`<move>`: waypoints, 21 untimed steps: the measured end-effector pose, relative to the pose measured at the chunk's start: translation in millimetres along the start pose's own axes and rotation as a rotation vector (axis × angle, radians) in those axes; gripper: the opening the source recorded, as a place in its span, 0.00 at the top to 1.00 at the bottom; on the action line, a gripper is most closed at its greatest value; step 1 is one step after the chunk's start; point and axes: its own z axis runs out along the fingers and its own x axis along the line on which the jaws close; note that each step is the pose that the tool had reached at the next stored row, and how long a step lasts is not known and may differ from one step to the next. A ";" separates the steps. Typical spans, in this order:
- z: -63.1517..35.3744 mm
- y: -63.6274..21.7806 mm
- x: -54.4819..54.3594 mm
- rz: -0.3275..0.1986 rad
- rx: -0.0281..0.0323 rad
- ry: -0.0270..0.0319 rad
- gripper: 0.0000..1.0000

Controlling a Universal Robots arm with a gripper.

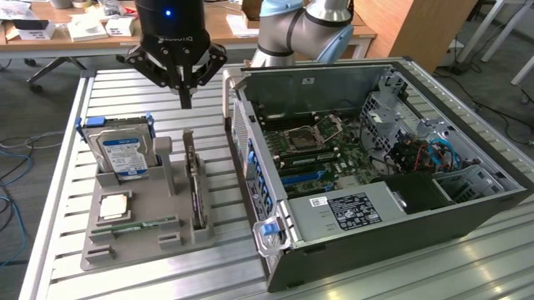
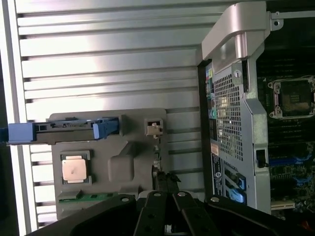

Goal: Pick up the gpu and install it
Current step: 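Reach for the gpu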

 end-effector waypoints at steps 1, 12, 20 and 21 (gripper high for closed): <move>-0.1 -1.8 0.5 0.000 -0.0001 -0.0001 0.89; -1.2 -23.7 8.8 0.000 0.0000 0.0000 0.89; -1.7 -39.3 11.9 0.000 0.0004 0.0000 0.89; -1.7 -40.8 12.2 0.000 0.0005 -0.0001 0.89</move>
